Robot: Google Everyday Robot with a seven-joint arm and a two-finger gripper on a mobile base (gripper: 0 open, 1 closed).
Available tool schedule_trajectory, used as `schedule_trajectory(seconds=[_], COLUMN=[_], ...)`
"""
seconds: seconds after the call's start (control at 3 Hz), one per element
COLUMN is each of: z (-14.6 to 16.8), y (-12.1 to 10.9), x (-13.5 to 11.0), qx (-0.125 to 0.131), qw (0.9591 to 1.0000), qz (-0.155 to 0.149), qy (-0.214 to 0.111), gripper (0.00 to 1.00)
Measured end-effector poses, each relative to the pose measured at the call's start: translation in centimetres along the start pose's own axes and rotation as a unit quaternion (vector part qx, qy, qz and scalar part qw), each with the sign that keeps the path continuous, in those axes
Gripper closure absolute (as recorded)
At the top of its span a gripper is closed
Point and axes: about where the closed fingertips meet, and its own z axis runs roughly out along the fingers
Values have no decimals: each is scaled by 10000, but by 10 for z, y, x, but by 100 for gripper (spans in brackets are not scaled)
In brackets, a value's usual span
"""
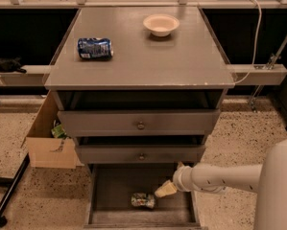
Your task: Pick 7up can from bottom drawer and place on counter
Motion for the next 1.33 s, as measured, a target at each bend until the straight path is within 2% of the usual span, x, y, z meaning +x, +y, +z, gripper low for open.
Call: schedule_trajectory(seconds=[0.33, 0.67, 1.0, 1.33], z=[4, 11, 15, 14], y=[6, 19, 31, 44], x=[-4, 1, 12, 26], qx=[-24, -65, 4, 293], qw=[9999, 9935, 9787, 9621], qz=[-147, -1122, -1998, -2606], qy=[-50, 181, 471, 744], gripper=[0, 0, 0, 0])
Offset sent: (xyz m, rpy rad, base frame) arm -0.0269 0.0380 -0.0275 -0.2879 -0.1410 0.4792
